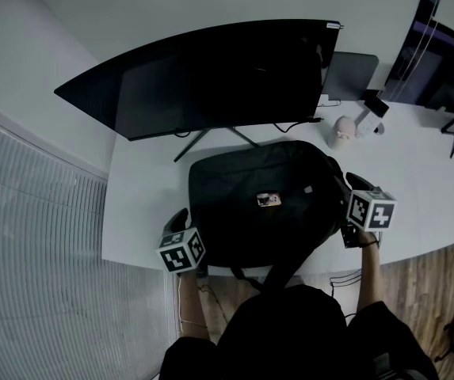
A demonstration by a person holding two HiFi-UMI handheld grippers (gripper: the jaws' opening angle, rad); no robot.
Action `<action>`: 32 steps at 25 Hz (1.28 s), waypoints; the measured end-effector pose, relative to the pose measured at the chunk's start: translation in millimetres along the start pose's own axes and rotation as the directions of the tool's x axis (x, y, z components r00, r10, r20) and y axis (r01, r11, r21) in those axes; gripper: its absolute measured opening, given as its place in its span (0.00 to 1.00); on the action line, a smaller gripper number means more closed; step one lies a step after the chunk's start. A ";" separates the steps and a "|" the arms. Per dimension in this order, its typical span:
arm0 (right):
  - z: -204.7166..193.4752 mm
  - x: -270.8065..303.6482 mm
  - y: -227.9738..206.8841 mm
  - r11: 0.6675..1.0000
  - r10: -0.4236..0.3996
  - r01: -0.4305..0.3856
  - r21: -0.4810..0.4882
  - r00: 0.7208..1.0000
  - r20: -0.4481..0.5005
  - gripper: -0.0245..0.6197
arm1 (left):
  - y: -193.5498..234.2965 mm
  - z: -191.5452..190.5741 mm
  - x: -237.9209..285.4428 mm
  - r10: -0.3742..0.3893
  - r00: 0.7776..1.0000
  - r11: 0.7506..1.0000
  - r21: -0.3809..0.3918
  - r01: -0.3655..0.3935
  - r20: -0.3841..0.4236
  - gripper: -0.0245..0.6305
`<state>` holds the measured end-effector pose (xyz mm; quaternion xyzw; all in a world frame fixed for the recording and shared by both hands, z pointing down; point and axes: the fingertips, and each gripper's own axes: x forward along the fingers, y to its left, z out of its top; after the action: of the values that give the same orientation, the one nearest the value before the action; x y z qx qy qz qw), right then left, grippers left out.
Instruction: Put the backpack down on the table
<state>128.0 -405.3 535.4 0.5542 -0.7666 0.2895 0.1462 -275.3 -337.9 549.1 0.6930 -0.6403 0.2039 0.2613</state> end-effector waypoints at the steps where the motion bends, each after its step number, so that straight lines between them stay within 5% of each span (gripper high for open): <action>1: 2.7 -3.4 0.1 1.000 -0.008 0.008 -0.011 1.000 0.014 0.30 | -0.5 1.2 -3.9 0.003 1.000 1.000 0.006 -0.003 0.015 0.24; 5: 9.9 -14.4 6.2 0.999 -0.009 0.011 -0.042 0.999 0.053 0.17 | -2.6 8.1 -20.1 0.028 0.997 0.998 0.058 -0.032 0.077 0.11; 15: 41.0 -44.8 39.5 0.992 0.079 -0.059 -0.115 0.981 0.177 0.07 | -23.7 33.0 -57.7 -0.035 0.980 0.992 0.126 0.011 0.194 0.06; 32: 88.9 -106.1 88.1 0.954 0.269 -0.184 -0.235 0.871 0.411 0.06 | -38.7 72.1 -121.1 -0.117 0.900 0.987 0.146 0.060 0.420 0.06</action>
<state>90.7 -358.8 382.6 0.4945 -0.8634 0.0988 -0.0136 -252.3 -286.6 414.2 0.7645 -0.6353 0.0763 0.0782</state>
